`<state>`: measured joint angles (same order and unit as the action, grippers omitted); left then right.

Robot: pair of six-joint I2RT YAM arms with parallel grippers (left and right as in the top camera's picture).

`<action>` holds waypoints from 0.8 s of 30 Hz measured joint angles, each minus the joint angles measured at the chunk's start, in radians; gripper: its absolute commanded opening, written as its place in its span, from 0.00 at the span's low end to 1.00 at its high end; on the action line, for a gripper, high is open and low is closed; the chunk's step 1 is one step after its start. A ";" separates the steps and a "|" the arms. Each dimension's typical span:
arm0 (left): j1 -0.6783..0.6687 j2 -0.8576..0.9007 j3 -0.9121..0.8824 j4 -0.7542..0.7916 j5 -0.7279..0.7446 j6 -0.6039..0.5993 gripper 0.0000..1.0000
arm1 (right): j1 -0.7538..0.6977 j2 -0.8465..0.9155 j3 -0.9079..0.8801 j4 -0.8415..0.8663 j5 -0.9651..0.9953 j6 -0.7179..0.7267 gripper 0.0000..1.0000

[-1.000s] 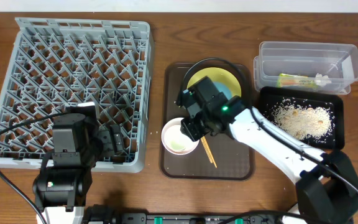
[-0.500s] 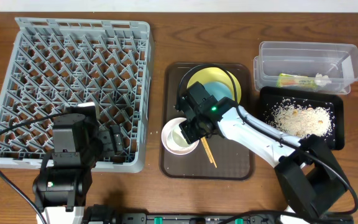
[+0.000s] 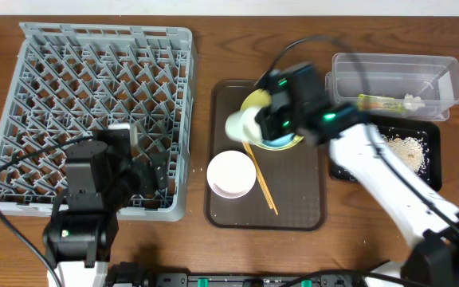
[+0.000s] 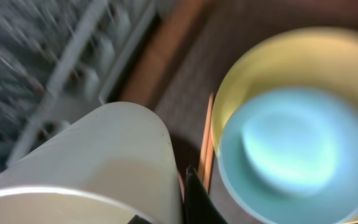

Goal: Sort waste into correct bins and load items into the dishwasher
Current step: 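Bring the pink bowl toward the left gripper above the rack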

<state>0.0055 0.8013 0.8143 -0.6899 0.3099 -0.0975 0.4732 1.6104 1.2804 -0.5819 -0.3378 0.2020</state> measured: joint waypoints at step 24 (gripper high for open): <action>-0.013 0.448 -0.001 0.777 1.036 -0.218 0.94 | -0.059 0.013 0.001 0.240 -0.705 0.008 0.01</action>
<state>-0.0074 1.2495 0.8135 0.0872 1.3457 -0.3153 0.4145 1.6238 1.2812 -0.3424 -1.0424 0.2096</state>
